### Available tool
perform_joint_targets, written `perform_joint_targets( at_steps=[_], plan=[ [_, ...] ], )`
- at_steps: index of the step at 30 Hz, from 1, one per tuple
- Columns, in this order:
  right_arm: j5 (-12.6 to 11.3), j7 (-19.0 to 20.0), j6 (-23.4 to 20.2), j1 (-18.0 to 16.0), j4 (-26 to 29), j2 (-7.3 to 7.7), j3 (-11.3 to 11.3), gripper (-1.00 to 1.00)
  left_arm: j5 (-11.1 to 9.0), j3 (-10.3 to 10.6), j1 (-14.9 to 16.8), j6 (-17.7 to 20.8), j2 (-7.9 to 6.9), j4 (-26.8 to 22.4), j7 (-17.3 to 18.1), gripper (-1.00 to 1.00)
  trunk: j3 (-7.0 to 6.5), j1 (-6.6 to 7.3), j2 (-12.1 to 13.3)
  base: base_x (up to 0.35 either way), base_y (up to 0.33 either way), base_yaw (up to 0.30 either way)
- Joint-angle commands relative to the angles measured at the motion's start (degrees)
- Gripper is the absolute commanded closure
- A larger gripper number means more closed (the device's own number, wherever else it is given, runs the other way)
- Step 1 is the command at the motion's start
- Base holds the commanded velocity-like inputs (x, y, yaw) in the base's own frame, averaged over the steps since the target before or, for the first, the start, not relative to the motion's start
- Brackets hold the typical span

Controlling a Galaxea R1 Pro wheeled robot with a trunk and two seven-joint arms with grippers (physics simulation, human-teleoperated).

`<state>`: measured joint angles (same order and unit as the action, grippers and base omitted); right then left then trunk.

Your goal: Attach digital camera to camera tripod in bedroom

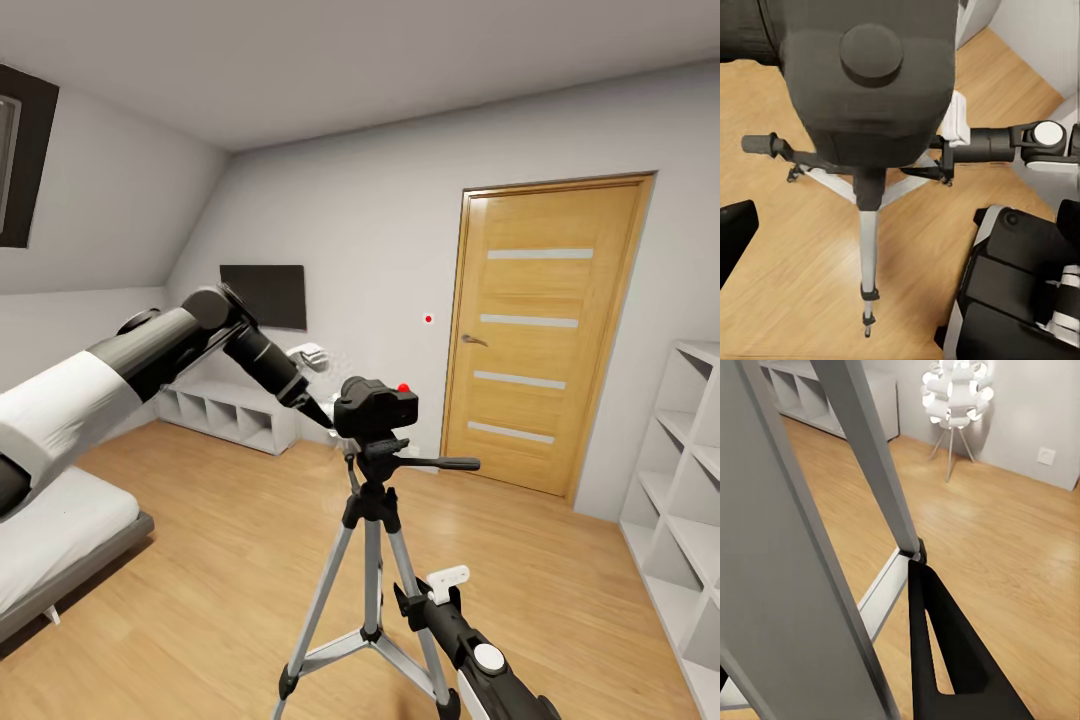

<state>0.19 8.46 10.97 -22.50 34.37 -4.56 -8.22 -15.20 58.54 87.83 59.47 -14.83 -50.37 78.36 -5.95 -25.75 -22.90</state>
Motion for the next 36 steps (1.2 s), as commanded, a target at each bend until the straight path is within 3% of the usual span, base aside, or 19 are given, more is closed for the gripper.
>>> perform_joint_targets(
  at_steps=[1,2,4,14,15,16,19,24,33,36],
  plan=[
    [1.0,0.2,0.2,0.0,-1.2,-0.01,-0.4,1.00,-0.2,0.2,0.1,0.5,-0.46,-0.1,0.5,-1.00,0.04,-0.03,0.0,0.000,0.000,0.000],
    [1.0,0.2,0.2,0.0,-1.2,-0.01,-0.4,1.00,-0.2,0.2,0.1,0.5,-0.88,-0.2,0.9,-1.00,0.04,-0.03,0.0,0.000,0.000,0.000],
    [1.0,0.2,0.2,0.0,-1.2,-0.01,-0.4,1.00,-0.2,0.3,-0.2,0.5,-3.70,-1.6,3.7,-1.00,0.04,-0.03,0.0,0.000,0.000,0.000],
    [1.0,0.2,0.2,0.0,-1.2,-0.01,-0.4,1.00,-0.2,0.9,-0.5,0.5,-9.52,-4.6,5.5,-1.00,0.04,-0.03,0.0,0.000,0.000,0.000],
    [1.0,0.2,0.2,0.0,-1.2,-0.01,-0.4,-1.00,-0.2,1.0,-0.5,0.5,-10.18,-4.7,5.6,-1.00,0.04,-0.03,0.0,0.000,0.000,0.000],
    [1.0,0.2,0.3,0.0,-1.2,-0.01,-0.4,-1.00,-0.2,1.2,-0.5,0.5,-12.16,-4.8,5.7,-1.00,0.04,-0.03,0.0,0.000,0.000,0.000],
    [1.0,0.2,0.4,0.0,-1.2,-0.01,-0.4,-1.00,-0.2,1.4,-0.5,0.5,-14.50,-4.9,5.9,-1.00,0.04,-0.03,0.0,0.000,0.000,0.000],
    [1.0,0.2,1.0,0.0,-1.2,-0.01,-0.4,-1.00,-0.2,1.6,-0.5,0.5,-17.13,-4.9,6.2,-1.00,0.04,-0.03,0.0,0.000,0.000,0.000],
    [1.0,0.3,2.0,0.0,-1.2,-0.01,-0.5,-1.00,-0.2,2.9,-0.6,0.5,-18.89,-4.4,6.1,-1.00,0.04,-0.03,0.0,0.000,0.000,0.000],
    [1.0,0.3,4.5,0.0,-1.2,-0.01,-0.7,-1.00,-0.2,3.7,-0.6,0.5,-19.36,-3.2,6.1,-1.00,0.04,-0.03,0.0,0.000,0.000,0.000]
  ],
)
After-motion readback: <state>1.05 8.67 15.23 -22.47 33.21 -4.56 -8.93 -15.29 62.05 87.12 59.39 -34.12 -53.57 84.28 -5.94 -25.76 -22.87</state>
